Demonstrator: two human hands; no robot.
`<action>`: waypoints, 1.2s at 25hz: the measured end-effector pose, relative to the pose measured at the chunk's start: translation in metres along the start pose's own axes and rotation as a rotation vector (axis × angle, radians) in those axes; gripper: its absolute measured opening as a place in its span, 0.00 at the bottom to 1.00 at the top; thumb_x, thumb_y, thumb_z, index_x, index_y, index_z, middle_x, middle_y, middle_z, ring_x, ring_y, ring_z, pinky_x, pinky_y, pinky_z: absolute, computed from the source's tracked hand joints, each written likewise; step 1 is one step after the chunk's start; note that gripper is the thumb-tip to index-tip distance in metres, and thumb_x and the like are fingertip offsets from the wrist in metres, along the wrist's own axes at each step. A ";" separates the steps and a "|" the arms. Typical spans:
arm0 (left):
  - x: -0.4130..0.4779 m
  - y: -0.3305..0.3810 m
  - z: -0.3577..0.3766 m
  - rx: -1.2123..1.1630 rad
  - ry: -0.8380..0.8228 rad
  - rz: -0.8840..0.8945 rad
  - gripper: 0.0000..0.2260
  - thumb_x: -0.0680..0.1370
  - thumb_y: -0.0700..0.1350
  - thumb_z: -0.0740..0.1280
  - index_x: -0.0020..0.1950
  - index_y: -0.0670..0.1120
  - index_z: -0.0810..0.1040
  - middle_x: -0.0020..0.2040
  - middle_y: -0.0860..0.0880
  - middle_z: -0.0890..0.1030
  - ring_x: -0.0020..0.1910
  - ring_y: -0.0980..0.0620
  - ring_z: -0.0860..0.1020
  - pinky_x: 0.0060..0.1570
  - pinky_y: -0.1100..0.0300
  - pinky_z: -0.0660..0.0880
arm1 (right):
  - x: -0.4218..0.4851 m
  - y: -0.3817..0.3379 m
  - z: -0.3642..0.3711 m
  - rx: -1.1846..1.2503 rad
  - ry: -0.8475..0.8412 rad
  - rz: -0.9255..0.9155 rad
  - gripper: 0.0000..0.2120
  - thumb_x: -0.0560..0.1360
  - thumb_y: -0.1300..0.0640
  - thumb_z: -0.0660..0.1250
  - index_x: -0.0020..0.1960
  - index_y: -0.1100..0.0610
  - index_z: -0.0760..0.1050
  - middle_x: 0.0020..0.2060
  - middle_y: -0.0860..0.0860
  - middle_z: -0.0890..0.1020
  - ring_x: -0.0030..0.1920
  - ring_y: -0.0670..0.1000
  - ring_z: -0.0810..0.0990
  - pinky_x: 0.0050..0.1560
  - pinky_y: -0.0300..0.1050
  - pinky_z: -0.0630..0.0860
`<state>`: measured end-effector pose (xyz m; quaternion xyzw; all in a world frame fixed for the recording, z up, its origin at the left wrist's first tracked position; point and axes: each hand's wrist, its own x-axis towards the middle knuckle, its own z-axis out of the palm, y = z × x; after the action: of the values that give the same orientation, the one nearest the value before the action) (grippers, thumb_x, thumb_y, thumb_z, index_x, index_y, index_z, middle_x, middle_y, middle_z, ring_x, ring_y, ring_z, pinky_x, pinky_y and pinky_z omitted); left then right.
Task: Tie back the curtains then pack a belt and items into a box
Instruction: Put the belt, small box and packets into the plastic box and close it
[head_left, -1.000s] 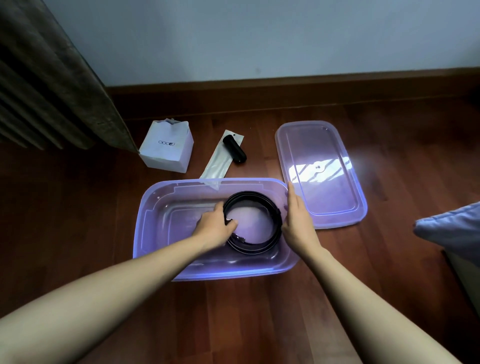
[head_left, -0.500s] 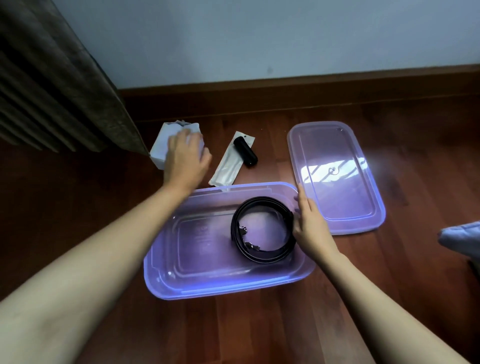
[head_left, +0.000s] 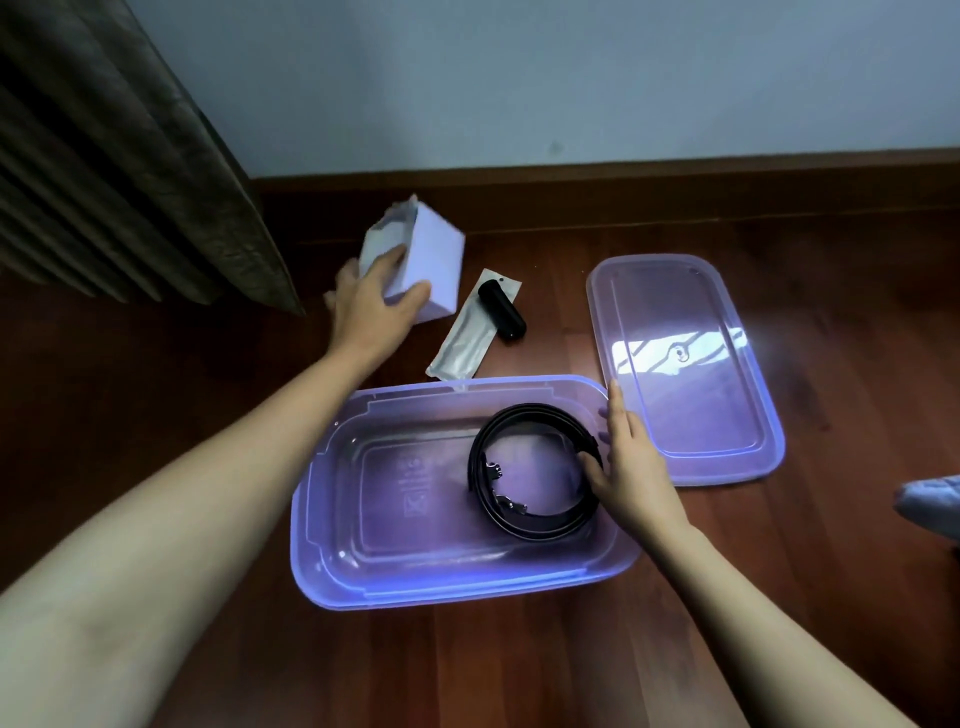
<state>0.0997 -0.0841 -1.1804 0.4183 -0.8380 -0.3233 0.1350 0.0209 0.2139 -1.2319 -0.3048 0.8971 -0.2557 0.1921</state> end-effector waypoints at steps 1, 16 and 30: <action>-0.011 0.012 -0.005 -0.088 -0.020 0.061 0.33 0.67 0.64 0.59 0.70 0.55 0.68 0.71 0.38 0.65 0.69 0.39 0.65 0.68 0.52 0.61 | 0.000 0.000 0.000 0.005 0.002 0.001 0.41 0.74 0.61 0.65 0.77 0.53 0.41 0.66 0.57 0.69 0.57 0.62 0.76 0.54 0.58 0.75; -0.188 -0.056 -0.007 0.698 -0.106 0.487 0.36 0.63 0.73 0.57 0.62 0.51 0.73 0.51 0.44 0.69 0.38 0.42 0.71 0.20 0.56 0.71 | -0.002 -0.006 -0.003 -0.014 -0.004 -0.006 0.39 0.75 0.63 0.62 0.77 0.54 0.42 0.64 0.57 0.69 0.54 0.61 0.77 0.52 0.56 0.75; -0.159 -0.050 0.000 0.878 -0.341 0.633 0.50 0.54 0.68 0.74 0.71 0.58 0.58 0.65 0.42 0.76 0.60 0.34 0.76 0.47 0.39 0.77 | -0.001 -0.004 -0.003 0.015 -0.008 0.003 0.39 0.74 0.64 0.63 0.77 0.53 0.43 0.63 0.57 0.69 0.54 0.62 0.77 0.53 0.58 0.75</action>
<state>0.2278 0.0194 -1.2058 0.1055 -0.9883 0.0488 -0.0984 0.0221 0.2123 -1.2269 -0.3030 0.8949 -0.2608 0.1986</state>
